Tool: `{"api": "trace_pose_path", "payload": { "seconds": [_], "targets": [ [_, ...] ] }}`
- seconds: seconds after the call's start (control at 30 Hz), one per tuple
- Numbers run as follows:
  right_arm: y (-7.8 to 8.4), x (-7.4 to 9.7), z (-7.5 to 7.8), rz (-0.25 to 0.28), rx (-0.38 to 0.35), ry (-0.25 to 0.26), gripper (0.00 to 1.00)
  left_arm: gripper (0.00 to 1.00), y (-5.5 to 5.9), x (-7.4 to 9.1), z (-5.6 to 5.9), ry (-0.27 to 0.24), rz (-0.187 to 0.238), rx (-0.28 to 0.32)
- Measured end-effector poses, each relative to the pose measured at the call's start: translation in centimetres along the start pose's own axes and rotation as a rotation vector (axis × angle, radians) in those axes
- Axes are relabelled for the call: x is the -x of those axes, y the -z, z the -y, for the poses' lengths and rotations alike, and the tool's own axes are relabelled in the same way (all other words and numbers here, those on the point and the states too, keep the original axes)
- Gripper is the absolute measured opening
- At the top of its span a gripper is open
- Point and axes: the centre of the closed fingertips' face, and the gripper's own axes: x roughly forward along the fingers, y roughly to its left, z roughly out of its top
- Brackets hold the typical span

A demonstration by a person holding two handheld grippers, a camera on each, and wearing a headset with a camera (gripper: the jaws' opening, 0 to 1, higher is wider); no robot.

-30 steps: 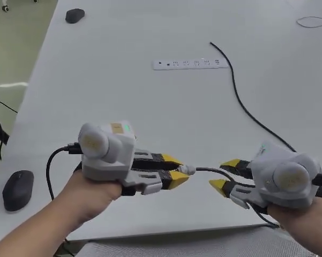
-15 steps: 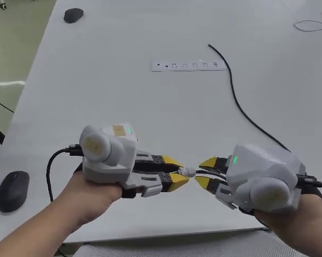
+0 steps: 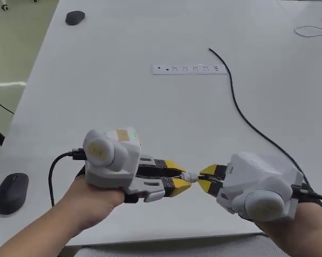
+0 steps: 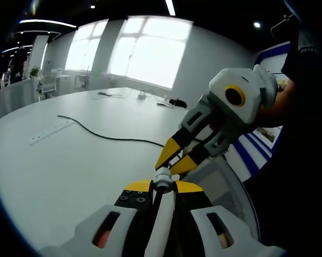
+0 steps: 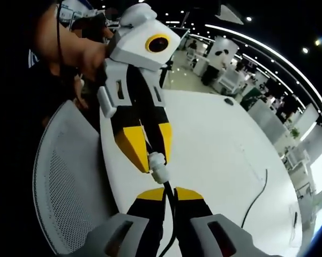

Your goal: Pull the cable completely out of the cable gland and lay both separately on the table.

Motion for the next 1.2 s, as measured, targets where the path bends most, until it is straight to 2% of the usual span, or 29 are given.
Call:
{"api": "trace_pose_path", "payload": {
  "seconds": [0.23, 0.5, 0.67, 0.73, 0.93, 1.07, 1.2],
  "targets": [
    [0.2, -0.1, 0.2, 0.007, -0.076, 0.004, 0.0, 0.15, -0.1, 0.0, 0.0, -0.007, 0.001, -0.021],
    [2.0, 0.0, 1.4, 0.004, -0.26, 0.035, 0.01, 0.15, -0.2, 0.5, -0.3, -0.022, 0.018, -0.022],
    [3.8, -0.2, 2.1, 0.002, -0.437, 0.044, 0.01, 0.15, -0.3, 0.6, -0.3, -0.023, 0.025, -0.028],
    [4.5, -0.3, 2.3, -0.002, -0.467, 0.052, 0.01, 0.15, -0.3, 0.7, -0.4, -0.024, 0.025, -0.026],
    [6.4, -0.6, 2.8, 0.002, -0.639, 0.057, 0.01, 0.15, -0.1, 0.7, -0.3, -0.022, 0.023, -0.031],
    [8.6, -0.8, 3.1, -0.006, -0.793, 0.068, 0.01, 0.15, -0.1, 0.8, -0.3, -0.02, 0.028, -0.03],
    [10.1, -1.1, 2.9, -0.015, -0.884, 0.062, 0.01, 0.15, -0.1, 0.8, -0.2, -0.016, 0.028, -0.033]
  ]
}}
